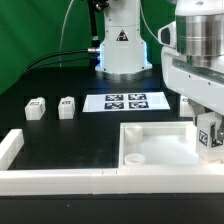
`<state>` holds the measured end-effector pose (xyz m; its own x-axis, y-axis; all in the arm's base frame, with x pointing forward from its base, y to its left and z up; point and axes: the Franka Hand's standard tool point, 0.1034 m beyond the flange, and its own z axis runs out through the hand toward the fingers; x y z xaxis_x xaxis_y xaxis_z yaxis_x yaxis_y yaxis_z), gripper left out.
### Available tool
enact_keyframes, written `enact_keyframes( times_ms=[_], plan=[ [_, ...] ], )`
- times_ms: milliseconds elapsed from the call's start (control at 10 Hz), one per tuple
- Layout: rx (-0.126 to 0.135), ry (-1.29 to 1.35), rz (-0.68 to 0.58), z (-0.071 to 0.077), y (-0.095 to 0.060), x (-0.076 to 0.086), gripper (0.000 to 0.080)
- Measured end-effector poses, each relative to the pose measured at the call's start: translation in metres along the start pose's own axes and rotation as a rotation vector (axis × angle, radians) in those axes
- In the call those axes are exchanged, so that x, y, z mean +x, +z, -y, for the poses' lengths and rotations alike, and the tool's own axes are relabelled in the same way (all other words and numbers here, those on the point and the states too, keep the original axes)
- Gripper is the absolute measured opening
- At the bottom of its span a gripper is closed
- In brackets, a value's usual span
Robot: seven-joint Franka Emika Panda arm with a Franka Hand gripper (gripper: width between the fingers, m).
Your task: Assemble one leg
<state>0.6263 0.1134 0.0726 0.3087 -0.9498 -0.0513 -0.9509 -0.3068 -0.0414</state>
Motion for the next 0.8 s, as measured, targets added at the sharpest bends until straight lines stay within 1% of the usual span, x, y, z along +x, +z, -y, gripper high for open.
enact_keyframes(
  times_ms=[100, 200, 300, 400, 500, 600, 800],
  plan=[
    [0.001, 0.043, 0.003, 0.0000, 0.0001, -0.0005, 0.0294],
    [0.001, 0.028, 0.003, 0.0001, 0.0002, -0.0007, 0.0410],
    [0.001, 0.005, 0.003, 0.0001, 0.0002, -0.0007, 0.0410],
    [0.001, -0.021, 0.003, 0.0001, 0.0002, -0.0008, 0.0575],
    [0.001, -0.021, 0.003, 0.0001, 0.0003, -0.0010, 0.0636],
    [0.000, -0.081, 0.001, 0.0000, 0.0003, -0.0006, 0.0636],
    [-0.001, -0.330, 0.000, -0.0001, 0.0003, -0.0006, 0.0646]
  ],
)
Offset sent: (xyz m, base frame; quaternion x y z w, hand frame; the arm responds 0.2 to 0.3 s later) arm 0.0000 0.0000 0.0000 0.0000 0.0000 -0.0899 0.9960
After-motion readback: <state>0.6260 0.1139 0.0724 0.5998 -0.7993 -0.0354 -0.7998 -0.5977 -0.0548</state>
